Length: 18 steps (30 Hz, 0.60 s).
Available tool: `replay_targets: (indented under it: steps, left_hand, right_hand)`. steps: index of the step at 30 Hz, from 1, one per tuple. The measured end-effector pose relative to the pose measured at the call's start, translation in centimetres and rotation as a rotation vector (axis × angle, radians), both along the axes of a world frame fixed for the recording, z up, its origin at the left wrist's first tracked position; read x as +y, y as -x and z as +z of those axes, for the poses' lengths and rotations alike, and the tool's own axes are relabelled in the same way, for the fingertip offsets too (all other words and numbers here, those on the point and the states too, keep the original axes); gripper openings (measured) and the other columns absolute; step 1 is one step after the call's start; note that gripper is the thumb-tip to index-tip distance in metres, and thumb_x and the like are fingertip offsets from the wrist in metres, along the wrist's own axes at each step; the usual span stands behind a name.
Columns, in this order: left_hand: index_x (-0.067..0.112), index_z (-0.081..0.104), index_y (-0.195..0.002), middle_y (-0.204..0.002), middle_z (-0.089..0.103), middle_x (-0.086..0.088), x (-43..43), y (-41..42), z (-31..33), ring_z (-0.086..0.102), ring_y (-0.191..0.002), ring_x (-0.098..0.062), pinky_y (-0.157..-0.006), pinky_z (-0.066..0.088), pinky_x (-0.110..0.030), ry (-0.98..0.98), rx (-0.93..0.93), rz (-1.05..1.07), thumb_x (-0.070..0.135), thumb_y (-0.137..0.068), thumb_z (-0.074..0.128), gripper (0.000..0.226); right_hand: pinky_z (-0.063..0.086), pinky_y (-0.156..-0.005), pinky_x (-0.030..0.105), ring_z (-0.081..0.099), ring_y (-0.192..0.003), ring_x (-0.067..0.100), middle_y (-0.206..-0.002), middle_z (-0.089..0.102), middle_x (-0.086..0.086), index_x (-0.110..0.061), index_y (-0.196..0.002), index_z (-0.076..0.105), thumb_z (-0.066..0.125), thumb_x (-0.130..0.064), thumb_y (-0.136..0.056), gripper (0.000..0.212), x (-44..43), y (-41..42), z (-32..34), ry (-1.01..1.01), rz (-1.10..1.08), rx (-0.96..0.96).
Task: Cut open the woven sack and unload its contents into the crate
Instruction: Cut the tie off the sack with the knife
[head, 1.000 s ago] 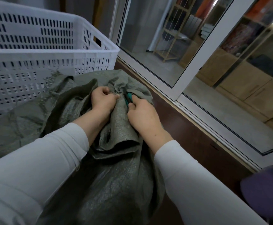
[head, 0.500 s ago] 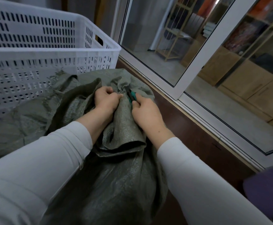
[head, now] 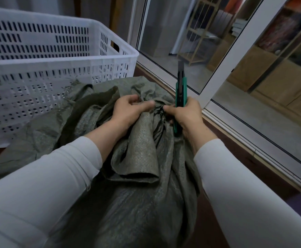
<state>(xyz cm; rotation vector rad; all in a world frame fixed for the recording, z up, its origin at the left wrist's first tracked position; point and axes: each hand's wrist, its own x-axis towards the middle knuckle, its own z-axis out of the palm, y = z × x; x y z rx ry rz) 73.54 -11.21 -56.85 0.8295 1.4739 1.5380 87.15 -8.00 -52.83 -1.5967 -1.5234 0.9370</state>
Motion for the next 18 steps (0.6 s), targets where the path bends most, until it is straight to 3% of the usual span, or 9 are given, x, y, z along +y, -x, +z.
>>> replay_targets:
  steps: [3, 5, 9, 11, 14, 18]
  left_hand:
    - [-0.001, 0.057, -0.125, -0.109, 0.063, -0.007, -0.6, -0.1, -0.1, 0.062, -0.088, -0.012, -0.077, 0.051, -0.01, -0.028, 0.04, -0.048, 0.001, -0.072, 0.078, 0.057]
    - [-0.002, 0.056, -0.125, -0.106, 0.063, -0.006, -0.7, 0.0, -0.1, 0.061, -0.09, -0.011, -0.07, 0.049, -0.006, -0.031, 0.053, -0.063, -0.005, -0.071, 0.077, 0.058]
    - [0.002, 0.055, -0.128, -0.111, 0.065, -0.011, -0.5, -0.2, -0.4, 0.062, -0.101, -0.018, -0.092, 0.049, -0.023, -0.036, 0.104, -0.054, -0.004, -0.068, 0.079, 0.065]
    - [0.003, 0.053, -0.129, -0.102, 0.062, -0.009, -0.4, -0.5, -0.4, 0.062, -0.1, -0.02, -0.089, 0.049, -0.022, -0.045, 0.154, -0.058, -0.003, -0.068, 0.08, 0.068]
    - [0.003, 0.05, -0.132, -0.086, 0.058, -0.003, -0.4, -0.8, -0.3, 0.059, -0.086, -0.015, -0.074, 0.048, -0.013, -0.061, 0.228, -0.083, -0.005, -0.068, 0.079, 0.07]
    - [0.005, 0.05, -0.133, -0.09, 0.061, -0.01, -0.6, -1.1, -0.4, 0.061, -0.086, -0.019, -0.088, 0.051, -0.031, -0.079, 0.283, -0.11, -0.004, -0.066, 0.08, 0.074]
  right_hand:
    - [0.06, -0.06, 0.041, 0.063, -0.061, 0.022, -0.087, 0.064, 0.009, -0.016, -0.081, 0.05, 0.082, -0.014, -0.067, 0.035, 0.2, 0.3, -0.9, 0.002, 0.002, -0.041]
    - [0.06, -0.062, 0.048, 0.064, -0.059, 0.025, -0.082, 0.065, 0.01, -0.012, -0.082, 0.053, 0.082, -0.01, -0.065, 0.034, 0.4, 0.2, -1.2, 0.048, -0.03, -0.037]
    - [0.059, -0.074, 0.049, 0.068, -0.08, 0.03, -0.09, 0.068, 0.012, -0.01, -0.093, 0.059, 0.078, -0.01, -0.063, 0.036, 1.0, 0.0, -0.7, 0.008, -0.068, -0.094]
    - [0.058, -0.079, 0.046, 0.068, -0.086, 0.028, -0.095, 0.07, 0.01, -0.011, -0.095, 0.062, 0.077, -0.014, -0.062, 0.036, 1.1, 0.1, -0.1, -0.061, -0.048, -0.07]
    - [0.056, -0.084, 0.042, 0.069, -0.084, 0.021, -0.086, 0.072, 0.001, -0.017, -0.082, 0.062, 0.082, -0.015, -0.062, 0.029, 1.0, 0.5, 0.1, -0.093, 0.04, -0.057]
    - [0.055, -0.086, 0.044, 0.07, -0.084, 0.019, -0.075, 0.069, -0.008, -0.025, -0.07, 0.058, 0.084, -0.017, -0.057, 0.03, 0.8, 1.0, -0.4, -0.128, 0.132, -0.101]
